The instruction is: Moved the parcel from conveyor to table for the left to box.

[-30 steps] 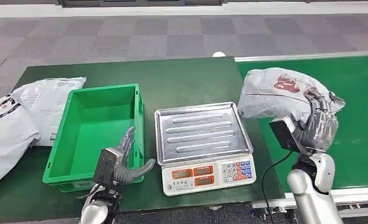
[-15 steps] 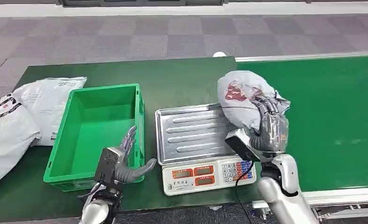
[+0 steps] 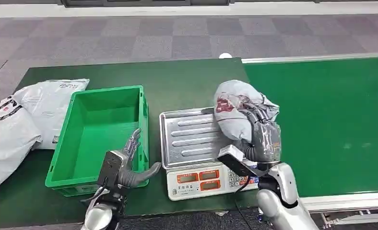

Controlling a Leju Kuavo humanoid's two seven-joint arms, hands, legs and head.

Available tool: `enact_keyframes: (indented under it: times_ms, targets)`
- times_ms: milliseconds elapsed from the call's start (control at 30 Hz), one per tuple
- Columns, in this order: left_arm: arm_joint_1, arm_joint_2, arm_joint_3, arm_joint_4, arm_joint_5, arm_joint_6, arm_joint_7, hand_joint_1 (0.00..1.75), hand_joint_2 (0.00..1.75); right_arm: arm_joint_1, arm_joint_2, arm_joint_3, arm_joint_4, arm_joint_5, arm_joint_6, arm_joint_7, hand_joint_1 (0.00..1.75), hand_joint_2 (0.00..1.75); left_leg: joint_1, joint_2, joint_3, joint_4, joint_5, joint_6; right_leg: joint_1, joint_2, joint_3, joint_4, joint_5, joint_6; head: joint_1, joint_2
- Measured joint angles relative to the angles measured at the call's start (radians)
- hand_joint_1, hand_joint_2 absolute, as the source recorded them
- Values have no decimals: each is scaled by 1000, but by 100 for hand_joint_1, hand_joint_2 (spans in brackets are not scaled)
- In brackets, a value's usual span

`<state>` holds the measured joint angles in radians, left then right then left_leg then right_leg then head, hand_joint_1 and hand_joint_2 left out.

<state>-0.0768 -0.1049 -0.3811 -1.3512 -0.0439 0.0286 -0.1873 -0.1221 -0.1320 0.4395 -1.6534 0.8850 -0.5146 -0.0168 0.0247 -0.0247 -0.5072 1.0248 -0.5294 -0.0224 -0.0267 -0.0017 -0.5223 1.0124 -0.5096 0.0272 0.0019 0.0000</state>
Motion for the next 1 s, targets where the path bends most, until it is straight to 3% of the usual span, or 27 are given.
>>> enact_keyframes:
  times_ms: [167, 367, 567, 833, 1000]
  targets:
    - [-10, 0, -8, 13, 6, 0, -10, 0, 175, -3, -2, 52, -75, -94, -64, -58, 175, 175, 0, 0, -1, 0, 0, 0, 0, 0, 0, 0, 0, 0, 0, 0]
    - [-16, 11, -19, 24, 15, -1, -30, 0, 175, -49, -63, 52, -136, -282, -176, -159, 175, 175, -2, 0, -2, 1, 1, 1, -2, 0, -1, 0, 2, 1, 0, 0]
    - [-43, 18, -33, 48, 33, -3, -35, 0, 175, -105, -64, -10, -198, -257, -133, -87, 175, 175, -2, 0, -2, 0, 3, 2, -2, -1, -3, 0, 3, 2, 0, 0]
    - [-58, 25, -50, 61, 47, 5, -34, 0, 175, -84, -64, -63, -203, -236, -113, -74, 175, 175, -2, 0, -2, 0, 3, 2, -2, -1, -3, 0, 3, 1, 0, 0]
    - [-58, 25, -51, 61, 62, 30, -21, 0, 175, 18, -63, -110, -186, -248, -66, 12, 175, 175, -2, -2, -3, 0, 3, 2, -2, -2, -3, 0, 3, 2, 0, 0]
